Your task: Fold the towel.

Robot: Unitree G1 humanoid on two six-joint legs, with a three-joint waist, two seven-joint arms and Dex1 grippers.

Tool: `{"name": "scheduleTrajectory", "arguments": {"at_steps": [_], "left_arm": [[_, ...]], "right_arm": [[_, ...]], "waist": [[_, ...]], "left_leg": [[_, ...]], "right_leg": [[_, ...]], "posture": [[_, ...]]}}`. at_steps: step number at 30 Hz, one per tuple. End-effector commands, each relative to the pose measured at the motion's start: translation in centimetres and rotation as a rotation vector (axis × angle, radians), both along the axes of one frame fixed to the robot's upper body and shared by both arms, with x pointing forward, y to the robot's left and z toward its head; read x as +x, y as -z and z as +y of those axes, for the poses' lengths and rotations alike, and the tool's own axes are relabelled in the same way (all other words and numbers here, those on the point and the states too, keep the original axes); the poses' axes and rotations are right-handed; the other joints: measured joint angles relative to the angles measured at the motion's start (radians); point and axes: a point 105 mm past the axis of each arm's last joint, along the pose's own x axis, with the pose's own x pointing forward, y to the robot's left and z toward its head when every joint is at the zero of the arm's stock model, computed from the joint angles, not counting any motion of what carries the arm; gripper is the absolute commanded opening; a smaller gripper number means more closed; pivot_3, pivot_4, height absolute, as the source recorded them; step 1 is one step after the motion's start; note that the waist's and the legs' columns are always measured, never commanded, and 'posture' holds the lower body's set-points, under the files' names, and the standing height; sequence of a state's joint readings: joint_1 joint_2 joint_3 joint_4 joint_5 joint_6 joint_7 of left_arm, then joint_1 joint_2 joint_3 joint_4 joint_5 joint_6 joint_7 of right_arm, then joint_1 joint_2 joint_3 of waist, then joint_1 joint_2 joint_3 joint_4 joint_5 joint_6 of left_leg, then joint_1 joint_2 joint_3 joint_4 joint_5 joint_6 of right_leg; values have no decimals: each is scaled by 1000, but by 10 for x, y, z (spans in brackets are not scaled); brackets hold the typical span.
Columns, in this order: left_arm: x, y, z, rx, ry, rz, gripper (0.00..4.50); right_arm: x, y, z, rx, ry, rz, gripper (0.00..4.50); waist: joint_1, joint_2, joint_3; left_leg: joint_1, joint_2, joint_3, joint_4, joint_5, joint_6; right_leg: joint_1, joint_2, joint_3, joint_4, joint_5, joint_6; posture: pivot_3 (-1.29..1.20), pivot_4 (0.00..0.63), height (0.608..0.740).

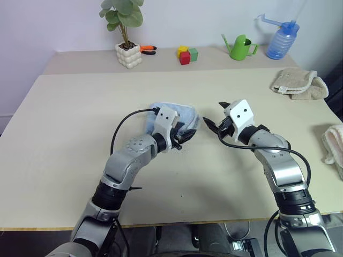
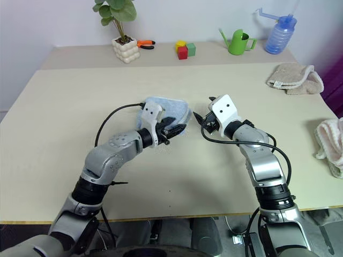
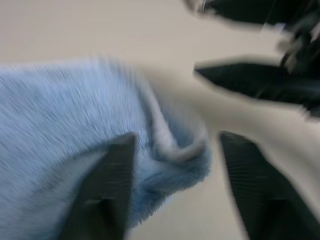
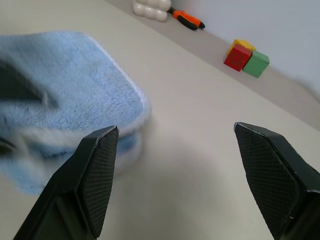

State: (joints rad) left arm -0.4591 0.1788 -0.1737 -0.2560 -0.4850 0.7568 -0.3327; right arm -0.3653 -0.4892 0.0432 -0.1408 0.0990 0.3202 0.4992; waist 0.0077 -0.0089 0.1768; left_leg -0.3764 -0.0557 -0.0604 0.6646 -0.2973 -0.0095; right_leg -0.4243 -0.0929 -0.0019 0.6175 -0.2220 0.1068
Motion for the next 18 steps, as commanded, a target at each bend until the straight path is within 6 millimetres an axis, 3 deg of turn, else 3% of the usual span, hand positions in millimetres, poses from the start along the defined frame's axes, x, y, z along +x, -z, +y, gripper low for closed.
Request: {"name": "scheduleTrajectory", "arguments": {"at_steps": [1,3,6,8,9,12,18], "left_arm": [[-3,-25,29,-111,-78,-68,3227],[4,-29,49,-127,-169,-94,2463],[24,-28,83,-69,-367,-129,979],[37,-15,99,60,-469,-132,1],[41,-11,102,99,-491,-142,0],[49,-6,99,60,-500,-121,0],[54,29,78,167,-415,-48,0]], "right_arm": [[-2,-10,0,7,-4,-38,3520],[-1,-10,0,13,-7,-31,2933],[1,-21,8,77,-25,-40,1494],[1,-30,21,133,-67,-40,422],[1,-33,27,159,-85,-31,25],[3,-30,54,182,-149,21,25],[11,15,92,97,-201,194,25]], "waist": [[-2,0,0],[0,0,0],[2,0,0],[3,0,0],[2,0,0],[3,0,0],[2,0,0]], "left_leg": [[0,0,0,0,0,0],[0,0,0,0,0,0],[0,0,0,0,0,0],[0,0,0,0,0,0],[0,0,0,0,0,0],[0,0,0,0,0,0],[0,-1,0,0,3,-5]], "right_leg": [[0,0,0,0,0,0],[0,0,0,0,0,0],[0,0,0,0,0,0],[0,0,0,0,0,0],[0,0,0,0,0,0],[0,0,0,0,0,0],[-1,0,0,0,0,0]], "posture": [[0,150,731],[0,150,731],[0,150,731],[0,150,731],[0,150,731],[0,150,731],[0,150,731]]}}
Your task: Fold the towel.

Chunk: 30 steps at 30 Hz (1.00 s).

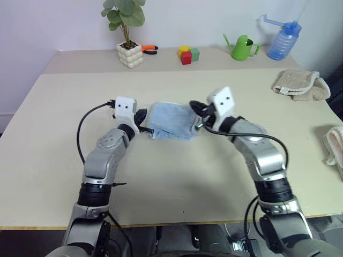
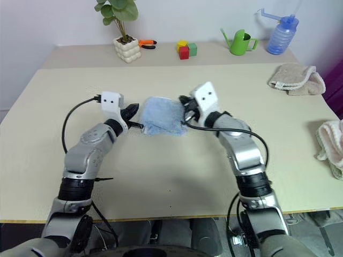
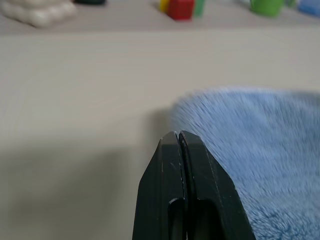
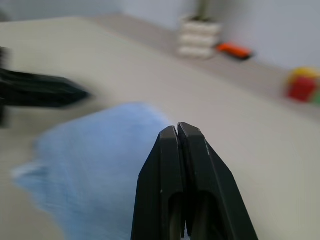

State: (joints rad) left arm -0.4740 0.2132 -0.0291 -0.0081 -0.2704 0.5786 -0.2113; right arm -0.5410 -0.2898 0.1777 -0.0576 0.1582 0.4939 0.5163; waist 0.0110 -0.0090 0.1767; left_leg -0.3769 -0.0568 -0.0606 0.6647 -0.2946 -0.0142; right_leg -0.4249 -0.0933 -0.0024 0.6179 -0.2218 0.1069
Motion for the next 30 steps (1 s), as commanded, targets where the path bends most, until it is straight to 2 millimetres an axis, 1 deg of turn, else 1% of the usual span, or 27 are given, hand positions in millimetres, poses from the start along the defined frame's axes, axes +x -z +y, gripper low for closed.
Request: {"name": "scheduleTrajectory", "arguments": {"at_steps": [1,2,4,5,6,7,9,10,12,13,14,15,17,18,19,21,22,25,28,30], "left_arm": [[-1,8,-8,45,37,0,0],[-2,11,-9,45,42,10,0],[-6,26,-7,79,45,43,0],[-10,34,-5,104,46,52,0],[-12,38,-3,126,46,52,0],[-14,40,-2,137,46,49,0],[-17,35,1,112,41,22,0],[-19,27,2,73,41,-12,0],[-25,3,8,3,32,-119,0],[-28,-6,14,-19,20,-155,0],[-30,-11,19,-25,10,-180,0],[-32,-14,23,-18,6,-194,0],[-39,-15,27,18,28,-214,0],[-45,-15,29,41,53,-224,0],[-50,-15,29,58,80,-231,0],[-62,-14,29,73,144,-240,0],[-68,-12,29,77,171,-237,0],[-81,-6,26,105,250,-229,0],[-84,-5,24,112,267,-237,0],[-84,-4,22,101,263,-237,0]], "right_arm": [[3,21,9,-59,-4,52,25],[4,26,10,-65,-1,69,25],[6,50,8,-114,35,119,25],[6,59,7,-133,51,132,25],[6,62,5,-136,67,135,25],[7,63,5,-133,76,133,25],[10,56,2,-118,100,99,25],[10,49,0,-99,106,80,25],[7,31,-7,-33,91,69,25],[4,23,-11,-6,75,73,521],[0,16,-16,13,65,77,803],[-2,12,-21,30,67,88,1256],[-4,7,-33,75,95,132,2238],[-4,4,-40,113,120,162,2656],[-5,3,-46,151,145,193,3207],[-4,4,-55,215,200,262,4233],[-4,8,-59,237,224,303,4445],[-5,19,-60,329,258,432,4445],[-4,25,-56,408,262,506,4445],[-1,31,-49,428,255,543,4445]], "waist": [[-2,0,0],[-3,0,0],[-5,0,0],[-6,0,0],[-7,1,0],[-7,1,-1],[-7,1,-1],[-6,1,-1],[-6,1,-1],[-4,1,-1],[-1,1,-1],[-1,1,-1],[-1,1,-1],[-1,1,-1],[-3,1,-1],[-6,1,-1],[-7,1,-1],[-7,1,-1],[-5,1,0],[-4,1,0]], "left_leg": [[0,0,0,0,0,0],[0,0,0,0,0,0],[-1,0,0,0,0,0],[0,0,0,0,0,0],[0,0,0,0,0,0],[0,0,0,0,0,0],[0,0,0,0,0,0],[1,0,0,0,0,0],[1,0,0,0,-3,4],[0,0,0,0,-3,4],[0,0,0,0,-3,4],[-2,0,0,0,-3,4],[-2,0,0,0,-3,4],[-2,0,0,0,-3,5],[-2,0,0,0,-3,5],[-2,1,0,-1,-3,5],[-2,1,0,-1,-3,5],[-2,1,0,-1,-3,5],[-2,1,0,-1,-3,5],[-3,1,0,-1,-3,6]], "right_leg": [[0,0,0,0,0,0],[-1,0,0,0,0,0],[-1,0,0,1,0,0],[-1,0,0,1,0,0],[-1,0,0,1,0,0],[-1,0,0,1,0,0],[-1,0,0,1,0,0],[-1,-1,0,2,0,0],[-1,-1,0,2,0,0],[-1,-1,0,2,0,0],[-2,-1,0,2,0,0],[-3,-1,0,1,0,0],[-3,-1,0,1,0,0],[-3,-1,0,1,0,0],[-3,-1,0,1,0,0],[-3,-1,0,1,0,0],[-3,-1,0,1,0,0],[-3,-2,0,1,0,-1],[-3,-2,0,1,0,-1],[-3,-2,0,1,0,-1]], "posture": [[0,150,731],[0,150,731],[0,150,731],[0,150,731],[0,150,731],[0,150,731],[0,150,731],[0,150,731],[0,150,731],[0,150,731],[0,150,731],[0,150,731],[0,150,731],[0,150,731],[0,150,731],[0,150,731],[0,150,731],[0,150,731],[0,150,731],[0,150,731]]}}
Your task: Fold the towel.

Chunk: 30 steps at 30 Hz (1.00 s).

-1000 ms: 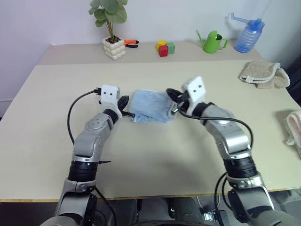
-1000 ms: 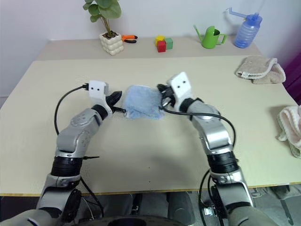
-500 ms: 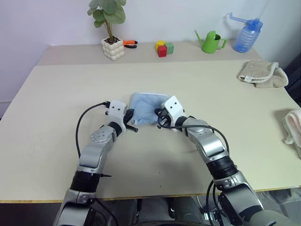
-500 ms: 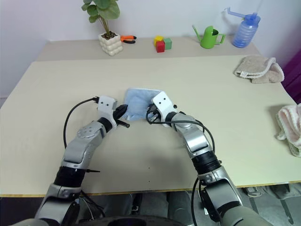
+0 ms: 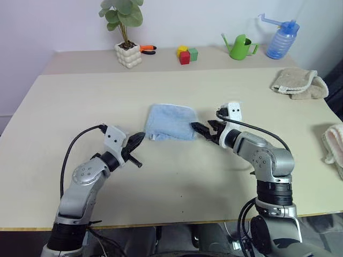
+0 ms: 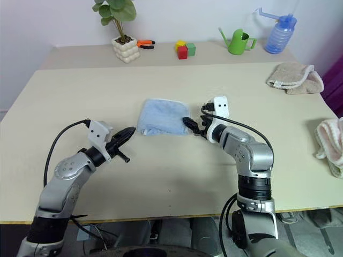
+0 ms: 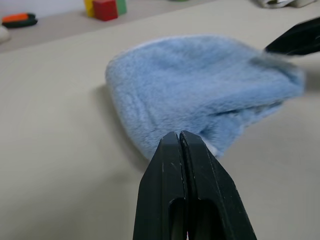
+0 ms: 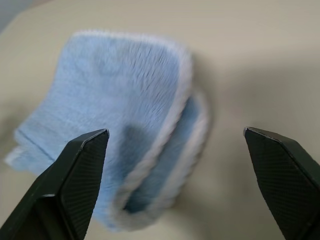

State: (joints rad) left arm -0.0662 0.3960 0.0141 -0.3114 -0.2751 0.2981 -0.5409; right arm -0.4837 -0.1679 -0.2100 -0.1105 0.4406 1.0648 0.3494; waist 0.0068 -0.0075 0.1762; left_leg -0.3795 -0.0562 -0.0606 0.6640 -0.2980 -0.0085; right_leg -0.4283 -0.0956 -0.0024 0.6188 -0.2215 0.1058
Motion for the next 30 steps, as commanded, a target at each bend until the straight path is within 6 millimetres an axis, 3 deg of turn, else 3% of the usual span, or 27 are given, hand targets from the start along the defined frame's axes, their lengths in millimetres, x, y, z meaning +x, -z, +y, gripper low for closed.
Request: {"name": "scheduleTrajectory", "arguments": {"at_steps": [1,5,7,10,14,15,18,22,27,30], "left_arm": [[-2,-12,-9,-21,25,-57,0],[-5,-13,-20,-57,47,-63,0],[-7,-12,-24,-59,55,-60,0],[-10,-10,-31,-55,69,-58,0],[-12,-9,-39,-65,78,-54,0],[-12,-8,-40,-64,79,-51,0],[-10,-8,-42,-48,79,-54,0],[-3,-15,-49,-110,75,-54,0],[4,-13,-71,-115,157,-48,0],[9,-15,-78,-134,186,-45,0]], "right_arm": [[6,-6,8,47,-11,0,4445],[9,-2,32,82,-73,29,4445],[10,-7,40,118,-93,25,3939],[11,-12,46,153,-100,24,2677],[13,-17,40,200,-65,22,602],[15,-27,33,241,-33,-11,184],[19,-54,-4,367,112,-94,76],[12,-73,-84,410,418,-194,76],[-14,-78,-163,461,826,-241,76],[-34,-68,-186,509,1005,-222,76]], "waist": [[-1,0,0],[-6,0,0],[-17,0,0],[-21,0,0],[-18,0,0],[-18,0,0],[-15,1,0],[-13,1,0],[-18,2,0],[-21,2,0]], "left_leg": [[0,0,0,0,0,0],[0,0,0,0,0,0],[1,0,0,0,0,0],[0,0,0,-1,0,0],[0,0,0,-1,0,0],[0,0,0,-1,0,0],[0,0,0,0,0,0],[-2,-1,0,0,0,1],[-1,0,0,0,0,1],[-1,0,1,0,0,1]], "right_leg": [[0,0,0,0,0,0],[0,0,0,1,0,0],[0,1,0,1,0,0],[-1,1,0,2,0,0],[-1,1,0,1,0,0],[-1,1,0,1,0,0],[-1,0,0,1,0,0],[-1,0,-1,0,0,0],[-1,1,-1,1,0,1],[-1,1,0,1,0,1]], "posture": [[0,150,731],[0,150,731],[0,150,731],[0,150,731],[0,150,731],[0,150,731],[0,150,731],[0,150,731],[0,150,731],[0,150,731]]}}
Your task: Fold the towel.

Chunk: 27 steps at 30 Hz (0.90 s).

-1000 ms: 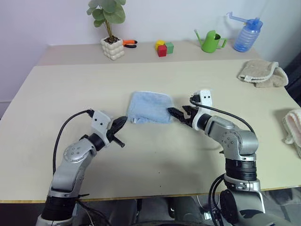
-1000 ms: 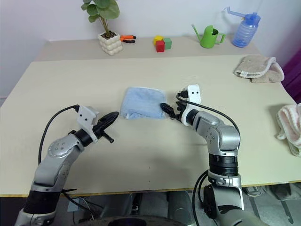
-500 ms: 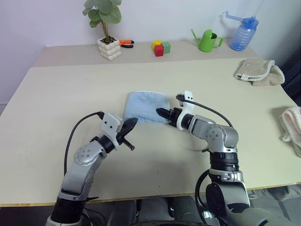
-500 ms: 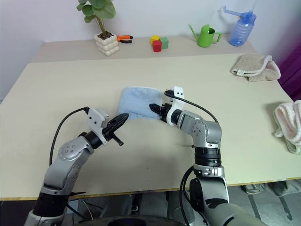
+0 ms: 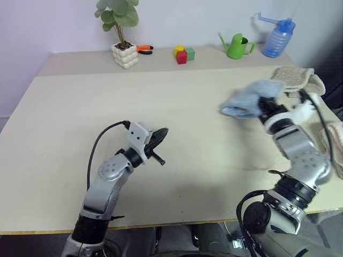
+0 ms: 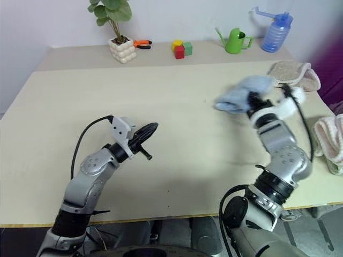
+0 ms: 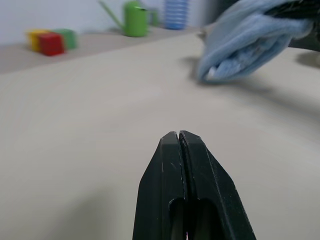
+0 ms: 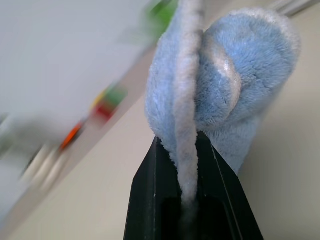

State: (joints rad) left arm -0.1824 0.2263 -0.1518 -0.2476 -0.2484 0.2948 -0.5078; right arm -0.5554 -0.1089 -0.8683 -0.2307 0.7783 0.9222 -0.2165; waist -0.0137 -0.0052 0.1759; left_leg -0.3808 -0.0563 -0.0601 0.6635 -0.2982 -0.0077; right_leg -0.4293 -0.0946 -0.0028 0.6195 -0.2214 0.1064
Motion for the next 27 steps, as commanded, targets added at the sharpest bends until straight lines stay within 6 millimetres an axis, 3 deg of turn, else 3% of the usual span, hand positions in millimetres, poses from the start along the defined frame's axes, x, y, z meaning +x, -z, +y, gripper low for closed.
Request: {"name": "scheduleTrajectory", "arguments": {"at_steps": [1,4,7,10,16,20,22,25,27], "left_arm": [[2,-9,-10,-17,49,-42,0],[3,-9,-16,-12,82,-46,0],[5,-8,-18,-14,91,-46,0],[6,-6,-18,-15,97,-44,0],[9,-5,-20,-20,91,-52,0],[25,-4,-14,-10,-13,-67,0],[34,-6,-3,-1,-93,-101,0],[46,-6,14,28,-205,-120,0],[51,-7,26,36,-265,-133,0]], "right_arm": [[-24,-2,-19,72,164,-14,76],[-37,19,-20,101,222,86,76],[-46,27,-19,60,234,145,76],[-52,26,-21,35,264,151,1021],[-66,7,-46,-148,388,162,3979],[-72,-10,-64,-401,449,197,3979],[-68,-24,-62,-581,431,191,3979],[-55,-40,-42,-903,323,170,3979],[-43,-42,-17,-1051,175,124,3979]], "waist": [[-1,0,0],[-1,0,0],[1,1,0],[1,1,0],[4,1,0],[5,1,0],[3,1,0],[-2,2,0],[-3,1,0]], "left_leg": [[0,0,0,0,0,0],[1,1,0,0,0,0],[0,1,1,0,0,0],[0,0,1,0,0,1],[0,0,1,1,0,1],[1,0,1,1,0,1],[1,0,1,1,0,1],[2,1,2,1,0,1],[3,2,2,1,0,1]], "right_leg": [[0,0,0,0,0,0],[0,1,0,1,0,0],[0,1,1,1,0,0],[0,1,1,1,0,0],[1,1,1,1,0,0],[2,1,1,0,0,0],[2,1,1,0,0,0],[2,2,1,0,0,0],[3,3,1,0,0,0]], "posture": [[0,150,731],[0,150,731],[0,150,731],[0,150,731],[0,150,731],[0,150,731],[0,150,731],[0,150,731],[0,150,731]]}}
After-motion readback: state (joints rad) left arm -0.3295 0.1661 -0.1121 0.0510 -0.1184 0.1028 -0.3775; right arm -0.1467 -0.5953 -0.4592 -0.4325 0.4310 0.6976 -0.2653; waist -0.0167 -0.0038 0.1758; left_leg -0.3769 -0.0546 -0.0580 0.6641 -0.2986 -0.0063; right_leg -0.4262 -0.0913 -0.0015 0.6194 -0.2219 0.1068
